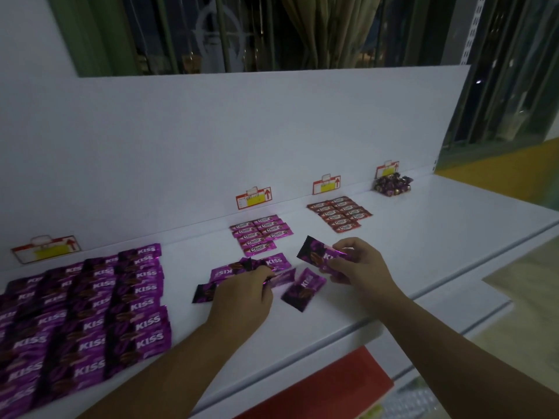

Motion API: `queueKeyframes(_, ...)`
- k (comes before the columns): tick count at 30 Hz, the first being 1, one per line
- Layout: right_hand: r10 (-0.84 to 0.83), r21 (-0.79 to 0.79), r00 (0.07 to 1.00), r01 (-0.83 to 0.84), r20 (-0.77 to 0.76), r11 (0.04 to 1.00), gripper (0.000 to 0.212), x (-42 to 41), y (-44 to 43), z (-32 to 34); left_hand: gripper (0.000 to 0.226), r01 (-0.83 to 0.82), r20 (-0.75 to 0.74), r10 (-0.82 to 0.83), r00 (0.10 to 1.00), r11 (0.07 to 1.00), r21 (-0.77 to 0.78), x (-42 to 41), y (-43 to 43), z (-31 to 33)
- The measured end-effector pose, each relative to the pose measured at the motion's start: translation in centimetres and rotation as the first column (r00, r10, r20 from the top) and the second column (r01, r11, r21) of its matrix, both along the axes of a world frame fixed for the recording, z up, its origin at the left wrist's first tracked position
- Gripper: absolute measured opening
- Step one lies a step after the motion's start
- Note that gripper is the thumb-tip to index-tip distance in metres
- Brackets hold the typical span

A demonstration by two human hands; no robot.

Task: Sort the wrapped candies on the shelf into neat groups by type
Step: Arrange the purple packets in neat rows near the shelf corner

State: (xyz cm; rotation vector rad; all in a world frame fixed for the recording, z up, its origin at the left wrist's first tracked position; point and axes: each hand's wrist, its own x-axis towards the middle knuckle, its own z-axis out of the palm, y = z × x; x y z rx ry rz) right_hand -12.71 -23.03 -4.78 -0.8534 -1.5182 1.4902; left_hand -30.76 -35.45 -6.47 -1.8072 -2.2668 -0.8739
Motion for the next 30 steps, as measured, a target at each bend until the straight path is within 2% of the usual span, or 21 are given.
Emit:
queueKeyframes(1,0.023,-0.008,1.000,-0.023,-0.016,1.000,0.020,-0.3,-0.4,0.2,0.014,-0.013,0.078,0.013,0.997,1.000,-0.001,-0.2,-0.2,0.5)
queueKeyframes(3,0.074,-0.013,0.997,-0.075,-0.034,0.997,0.028,-1.5,-1.2,0.8,0.005,-0.044,0.362,0.041,0.931,0.999,0.001,-1.2,-0.9,1.8)
queueKeyframes(4,0.107,-0.013,0.994,-0.108,-0.036,0.994,0.031,-2.2,-1.7,1.1,0.006,-0.055,0.543,0.049,0.838,0.998,-0.005,-1.9,-1.4,2.6)
queueKeyframes(6,0.190,-0.004,0.981,-0.191,-0.031,0.982,0.033,-4.1,-3.1,1.7,0.009,-0.051,0.828,0.054,0.559,0.998,-0.030,-3.4,-3.1,3.8)
queueKeyframes(7,0.239,0.005,0.971,-0.239,-0.022,0.971,0.031,-5.1,-3.8,2.0,0.015,-0.056,0.901,0.056,0.429,0.998,-0.035,-4.0,-4.1,4.2)
queueKeyframes(9,0.347,0.020,0.938,-0.347,-0.003,0.938,0.024,-7.3,-5.6,2.2,0.023,-0.093,0.973,0.047,0.225,0.995,-0.027,-5.3,-6.5,4.4)
queueKeyframes(11,0.443,0.020,0.897,-0.443,0.015,0.896,0.023,-9.5,-7.5,2.2,0.020,-0.090,0.990,0.031,0.135,0.996,-0.019,-6.6,-9.2,4.3)
queueKeyframes(13,0.529,0.031,0.848,-0.530,0.037,0.847,0.028,-11.6,-9.5,2.1,0.013,-0.085,0.993,0.010,0.120,0.996,0.000,-7.8,-11.8,4.3)
queueKeyframes(15,0.605,0.062,0.792,-0.610,0.085,0.790,0.032,-13.4,-11.4,2.2,0.007,-0.163,0.991,0.002,0.134,0.986,0.020,-9.1,-14.1,4.3)
queueKeyframes(18,0.634,0.128,0.757,-0.653,0.158,0.747,0.026,-15.8,-14.1,2.2,0.011,-0.287,0.961,0.094,0.260,0.958,-0.017,-11.0,-17.3,4.4)
queueKeyframes(20,0.626,0.169,0.756,-0.653,0.190,0.738,0.026,-17.3,-15.8,2.0,0.012,-0.338,0.941,0.149,0.305,0.940,-0.039,-12.3,-19.3,4.5)
queueKeyframes(23,0.602,0.343,0.738,-0.675,0.305,0.653,0.033,-19.1,-18.3,1.9,0.014,-0.405,0.939,0.179,0.295,0.913,-0.047,-14.1,-22.0,4.4)
queueKeyframes(26,0.499,0.576,0.737,-0.671,0.455,0.466,0.037,-20.8,-20.4,1.4,0.029,-0.418,0.942,0.211,0.263,0.904,-0.086,-15.6,-24.5,4.5)
queueKeyframes(28,0.461,0.631,0.745,-0.660,0.482,0.408,0.036,-21.8,-21.7,1.3,0.034,-0.379,0.943,0.214,0.256,0.919,-0.106,-16.5,-26.1,4.5)
queueKeyframes(30,0.454,0.653,0.747,-0.655,0.485,0.381,0.034,-22.7,-22.8,1.1,0.029,-0.371,0.937,0.228,0.264,0.921,-0.120,-17.4,-27.6,4.4)
